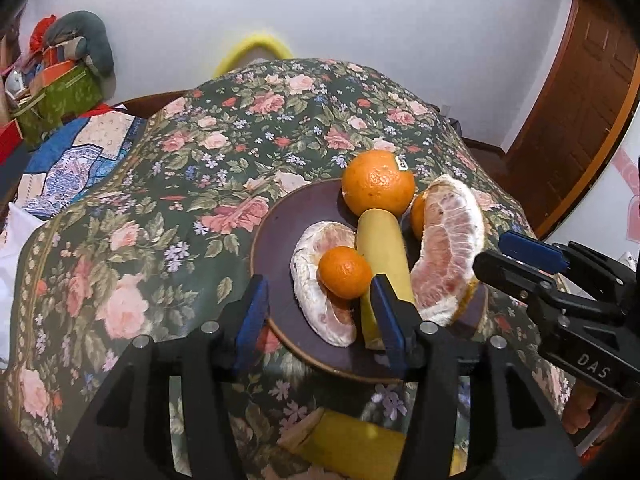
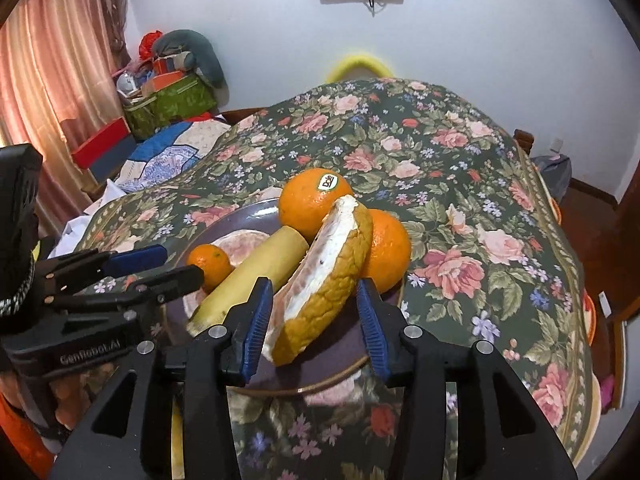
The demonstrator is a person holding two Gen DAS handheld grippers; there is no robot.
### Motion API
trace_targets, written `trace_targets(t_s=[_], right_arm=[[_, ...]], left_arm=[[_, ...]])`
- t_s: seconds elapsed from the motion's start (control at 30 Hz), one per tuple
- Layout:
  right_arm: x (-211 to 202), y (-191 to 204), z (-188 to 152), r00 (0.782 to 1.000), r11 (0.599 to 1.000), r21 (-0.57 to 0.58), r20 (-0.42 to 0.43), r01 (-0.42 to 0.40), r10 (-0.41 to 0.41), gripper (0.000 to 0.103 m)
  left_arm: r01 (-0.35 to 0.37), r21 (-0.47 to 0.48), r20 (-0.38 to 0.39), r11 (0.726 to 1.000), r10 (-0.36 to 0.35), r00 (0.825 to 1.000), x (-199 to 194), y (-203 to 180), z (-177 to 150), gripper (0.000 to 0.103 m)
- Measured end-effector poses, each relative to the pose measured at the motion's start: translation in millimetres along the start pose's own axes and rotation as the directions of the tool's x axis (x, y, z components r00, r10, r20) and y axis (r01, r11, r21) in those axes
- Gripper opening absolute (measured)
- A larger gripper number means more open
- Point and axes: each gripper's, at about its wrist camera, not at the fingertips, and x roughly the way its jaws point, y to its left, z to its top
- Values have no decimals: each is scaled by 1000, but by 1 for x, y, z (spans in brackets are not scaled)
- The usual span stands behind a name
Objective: Organize fruits
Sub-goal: 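Lower the mandarin and pomelo segment onto the purple plate and open both tools, then grasp the yellow banana with the right tool and lift it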
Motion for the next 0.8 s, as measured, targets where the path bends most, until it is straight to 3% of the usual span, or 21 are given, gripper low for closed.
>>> trace_targets(t_s=[0.5, 0.8], right_arm=[[-59, 27, -16, 998, 999, -32, 65, 20, -18, 41], [-65, 47, -37, 999, 998, -60, 46, 3, 0, 45]], left_arm=[[-32, 24, 64, 999, 31, 997, -71, -7, -21, 57], [-49, 15, 58, 999, 48, 997, -86, 5, -44, 58]])
